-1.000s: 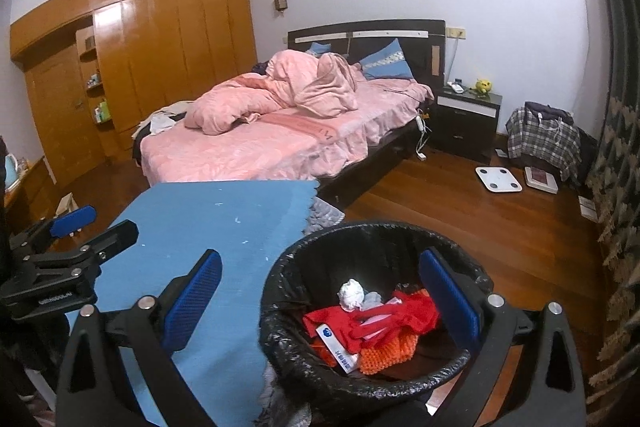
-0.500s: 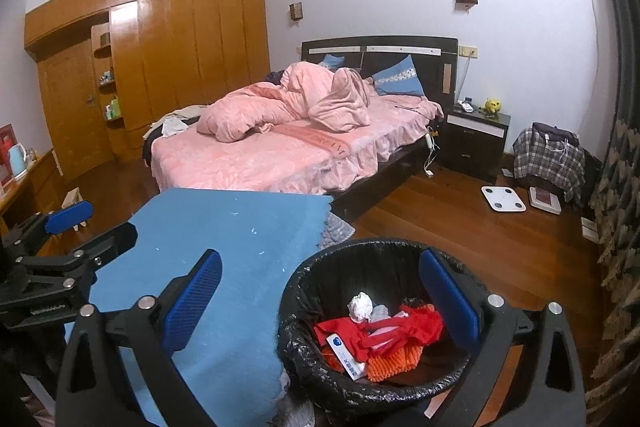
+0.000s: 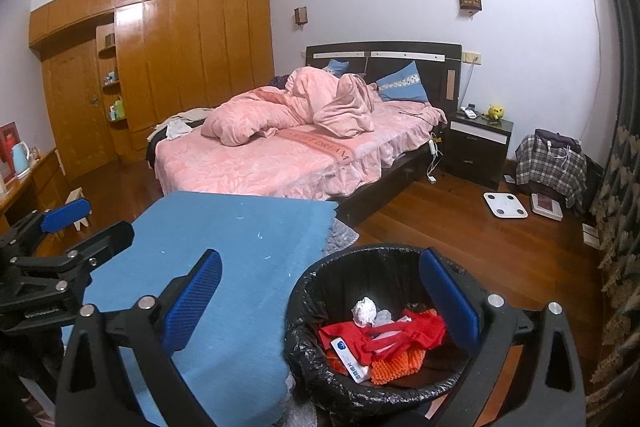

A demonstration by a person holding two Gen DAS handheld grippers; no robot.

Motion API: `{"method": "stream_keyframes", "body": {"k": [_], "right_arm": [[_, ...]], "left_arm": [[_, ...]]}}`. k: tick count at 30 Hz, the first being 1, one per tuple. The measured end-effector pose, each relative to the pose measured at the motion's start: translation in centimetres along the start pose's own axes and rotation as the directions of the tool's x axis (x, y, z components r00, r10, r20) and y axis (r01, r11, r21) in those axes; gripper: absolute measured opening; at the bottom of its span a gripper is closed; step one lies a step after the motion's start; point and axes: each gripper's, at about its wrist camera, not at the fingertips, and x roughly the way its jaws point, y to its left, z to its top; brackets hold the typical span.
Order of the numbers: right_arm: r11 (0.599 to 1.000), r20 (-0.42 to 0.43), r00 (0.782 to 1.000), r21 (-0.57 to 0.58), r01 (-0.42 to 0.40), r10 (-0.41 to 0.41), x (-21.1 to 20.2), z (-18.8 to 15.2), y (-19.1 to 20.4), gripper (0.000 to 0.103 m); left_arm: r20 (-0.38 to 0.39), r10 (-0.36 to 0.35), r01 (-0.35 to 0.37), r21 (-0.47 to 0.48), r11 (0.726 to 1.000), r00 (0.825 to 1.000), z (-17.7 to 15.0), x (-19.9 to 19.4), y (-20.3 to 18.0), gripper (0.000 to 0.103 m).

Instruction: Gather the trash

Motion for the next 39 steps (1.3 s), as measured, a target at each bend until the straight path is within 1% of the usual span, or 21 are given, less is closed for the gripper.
{"method": "stream_keyframes", "body": {"k": [39], "right_arm": [[1.0, 0.003, 1.0, 0.002, 0.0, 0.0, -0.14, -0.01, 0.1, 0.097]], "left_arm": [[0.002, 0.003, -0.003, 0.004, 1.0, 1.0, -0.06, -0.2, -0.2, 0.097]]}}
